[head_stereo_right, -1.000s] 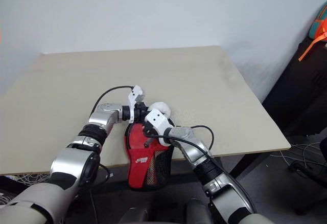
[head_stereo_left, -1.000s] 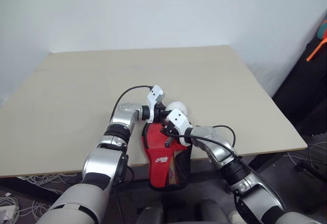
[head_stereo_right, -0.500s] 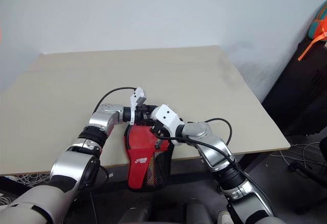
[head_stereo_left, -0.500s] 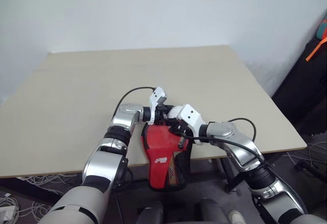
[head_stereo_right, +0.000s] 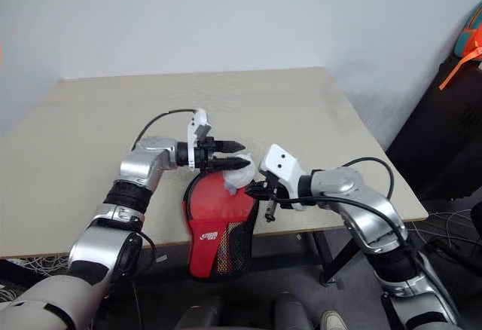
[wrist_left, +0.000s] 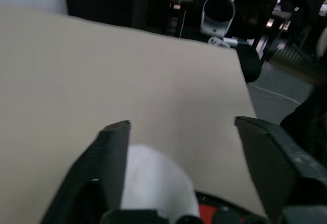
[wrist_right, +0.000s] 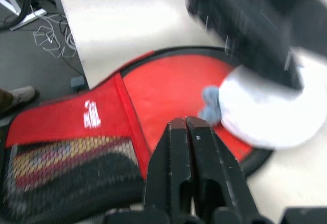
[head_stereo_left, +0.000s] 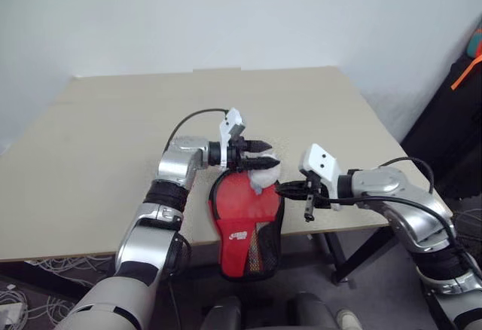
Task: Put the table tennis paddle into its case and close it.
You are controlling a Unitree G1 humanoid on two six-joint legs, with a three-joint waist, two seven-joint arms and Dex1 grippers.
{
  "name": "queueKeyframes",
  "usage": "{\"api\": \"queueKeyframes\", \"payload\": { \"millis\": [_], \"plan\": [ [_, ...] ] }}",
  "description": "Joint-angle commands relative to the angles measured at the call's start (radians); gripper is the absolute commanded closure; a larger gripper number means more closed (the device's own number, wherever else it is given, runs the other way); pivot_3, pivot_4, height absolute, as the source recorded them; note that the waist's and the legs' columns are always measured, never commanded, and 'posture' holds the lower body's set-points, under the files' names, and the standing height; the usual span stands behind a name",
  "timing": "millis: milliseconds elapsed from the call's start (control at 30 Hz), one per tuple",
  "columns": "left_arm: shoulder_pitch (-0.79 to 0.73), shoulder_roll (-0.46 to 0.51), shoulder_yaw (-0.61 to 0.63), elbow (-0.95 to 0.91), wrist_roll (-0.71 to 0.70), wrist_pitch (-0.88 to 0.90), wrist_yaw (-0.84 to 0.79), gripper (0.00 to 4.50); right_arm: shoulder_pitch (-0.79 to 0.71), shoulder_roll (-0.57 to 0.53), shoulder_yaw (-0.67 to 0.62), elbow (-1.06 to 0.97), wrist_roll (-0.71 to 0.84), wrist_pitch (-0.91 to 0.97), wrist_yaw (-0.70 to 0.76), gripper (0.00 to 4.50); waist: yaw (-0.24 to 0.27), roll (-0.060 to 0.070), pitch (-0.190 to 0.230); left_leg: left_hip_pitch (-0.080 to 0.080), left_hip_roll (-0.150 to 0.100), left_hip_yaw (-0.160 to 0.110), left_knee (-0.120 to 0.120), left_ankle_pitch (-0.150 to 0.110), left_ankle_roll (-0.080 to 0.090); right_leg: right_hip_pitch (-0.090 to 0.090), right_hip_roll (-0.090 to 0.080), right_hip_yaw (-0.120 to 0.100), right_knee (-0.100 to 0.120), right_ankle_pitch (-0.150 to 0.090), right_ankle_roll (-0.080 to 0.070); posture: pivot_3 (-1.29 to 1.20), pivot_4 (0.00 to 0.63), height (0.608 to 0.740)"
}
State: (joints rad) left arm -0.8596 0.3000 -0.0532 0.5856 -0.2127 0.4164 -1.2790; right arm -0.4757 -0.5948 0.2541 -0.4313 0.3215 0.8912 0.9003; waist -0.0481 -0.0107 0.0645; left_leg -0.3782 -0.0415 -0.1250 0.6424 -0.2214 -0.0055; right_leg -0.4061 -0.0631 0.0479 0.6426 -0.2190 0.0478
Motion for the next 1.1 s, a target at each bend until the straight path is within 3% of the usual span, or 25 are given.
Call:
{"api": "queueKeyframes", "payload": {
  "millis": [33, 233, 333, 600, 967, 1100],
  "plan": [
    [-0.004, 0.05, 0.064, -0.13, -0.08, 0.077, 0.019, 2.39, -0.04, -0.018, -0.045, -0.015, 0.031, -0.007, 0.003, 3.23, -0.001, 0.0, 0.0, 0.0, 0.0, 0.0, 0.0, 0.0, 0.0, 0.0, 0.0, 0.0, 0.0, 0.0, 0.0, 0.0, 0.0, 0.739],
    [0.046, 0.153, 0.128, -0.243, -0.149, 0.158, 0.069, 4.5, -0.095, 0.012, -0.033, 0.05, 0.028, -0.001, -0.05, 1.06, -0.003, 0.0, 0.0, 0.0, 0.001, 0.0, 0.0, 0.0, 0.0, 0.0, 0.0, 0.0, 0.0, 0.0, 0.0, 0.0, 0.0, 0.739],
    [0.107, 0.189, 0.137, -0.27, -0.142, 0.141, 0.101, 4.5, -0.123, 0.046, -0.008, 0.103, 0.0, -0.022, -0.087, 0.03, -0.003, 0.0, 0.0, 0.001, 0.0, 0.001, 0.0, 0.0, 0.0, 0.0, 0.0, 0.0, 0.0, 0.0, 0.0, 0.0, 0.0, 0.739],
    [0.296, 0.248, 0.149, -0.382, -0.176, 0.157, 0.151, 4.5, -0.192, 0.192, 0.05, 0.348, -0.104, -0.114, -0.207, 0.03, 0.001, 0.0, 0.0, 0.0, 0.0, 0.001, 0.0, 0.0, 0.0, -0.001, 0.0, 0.001, 0.0, 0.0, -0.001, 0.0, 0.0, 0.739],
    [0.465, 0.198, 0.088, -0.454, -0.133, 0.051, 0.255, 4.5, -0.225, 0.306, 0.086, 0.585, -0.202, -0.247, -0.238, 0.03, 0.001, 0.0, 0.0, 0.001, 0.0, 0.001, -0.001, 0.0, 0.0, -0.001, 0.0, 0.002, 0.0, 0.0, -0.001, 0.0, 0.0, 0.739],
    [0.509, 0.165, 0.052, -0.442, -0.096, -0.029, 0.293, 4.5, -0.226, 0.326, 0.082, 0.628, -0.222, -0.268, -0.24, 0.95, 0.001, 0.001, 0.0, 0.002, 0.0, 0.002, -0.002, 0.0, 0.0, -0.001, 0.0, 0.003, 0.0, 0.001, -0.001, 0.0, 0.0, 0.739]
  ]
}}
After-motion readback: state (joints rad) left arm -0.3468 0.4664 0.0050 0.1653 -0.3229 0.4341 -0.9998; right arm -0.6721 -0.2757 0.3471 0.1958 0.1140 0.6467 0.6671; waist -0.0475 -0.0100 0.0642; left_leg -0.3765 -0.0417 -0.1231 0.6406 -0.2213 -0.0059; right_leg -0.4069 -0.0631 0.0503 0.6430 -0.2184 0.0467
